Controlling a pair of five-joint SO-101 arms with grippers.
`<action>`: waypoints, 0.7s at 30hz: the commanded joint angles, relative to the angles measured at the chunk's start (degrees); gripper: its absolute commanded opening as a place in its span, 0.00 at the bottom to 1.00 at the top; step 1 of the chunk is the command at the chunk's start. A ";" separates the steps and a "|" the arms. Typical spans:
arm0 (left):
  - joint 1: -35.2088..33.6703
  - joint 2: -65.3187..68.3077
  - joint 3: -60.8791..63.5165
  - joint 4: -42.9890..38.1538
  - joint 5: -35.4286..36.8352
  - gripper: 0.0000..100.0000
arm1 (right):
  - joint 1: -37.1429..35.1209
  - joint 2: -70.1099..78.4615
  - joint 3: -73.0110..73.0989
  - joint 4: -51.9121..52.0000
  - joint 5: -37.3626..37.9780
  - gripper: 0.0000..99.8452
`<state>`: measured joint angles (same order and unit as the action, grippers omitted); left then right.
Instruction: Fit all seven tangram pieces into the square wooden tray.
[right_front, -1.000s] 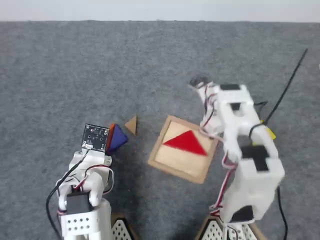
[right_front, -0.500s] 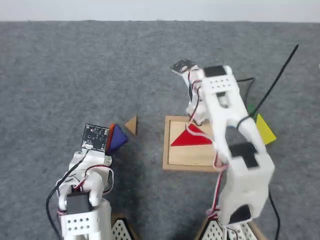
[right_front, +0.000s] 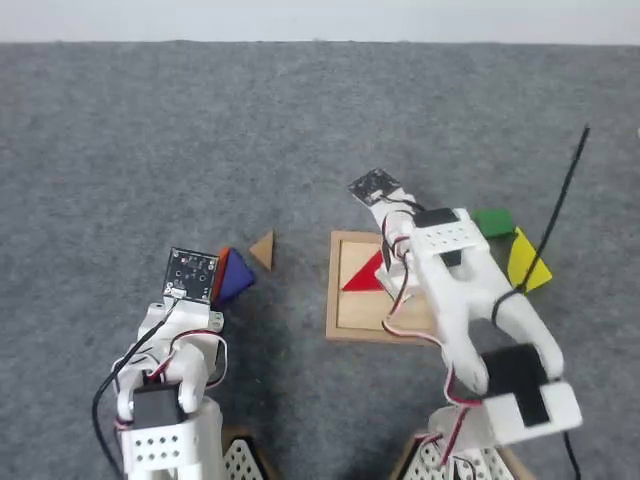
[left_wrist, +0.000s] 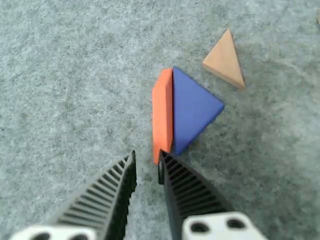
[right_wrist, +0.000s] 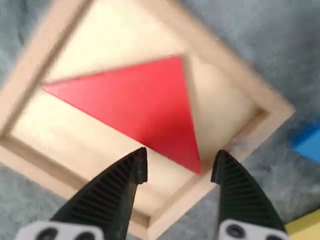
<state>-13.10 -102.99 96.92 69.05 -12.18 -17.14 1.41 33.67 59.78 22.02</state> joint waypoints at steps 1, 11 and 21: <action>-0.26 0.00 -0.40 0.62 -0.26 0.07 | -0.66 6.73 -4.57 -0.31 1.85 0.23; -0.26 0.00 -0.40 0.62 -0.26 0.07 | -7.87 6.55 -5.10 0.22 16.26 0.04; -0.26 0.00 -0.40 0.62 -0.26 0.07 | -5.58 3.12 -8.53 5.85 11.69 0.01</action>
<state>-13.10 -102.99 96.92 69.05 -12.18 -22.68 7.47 27.87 62.95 37.14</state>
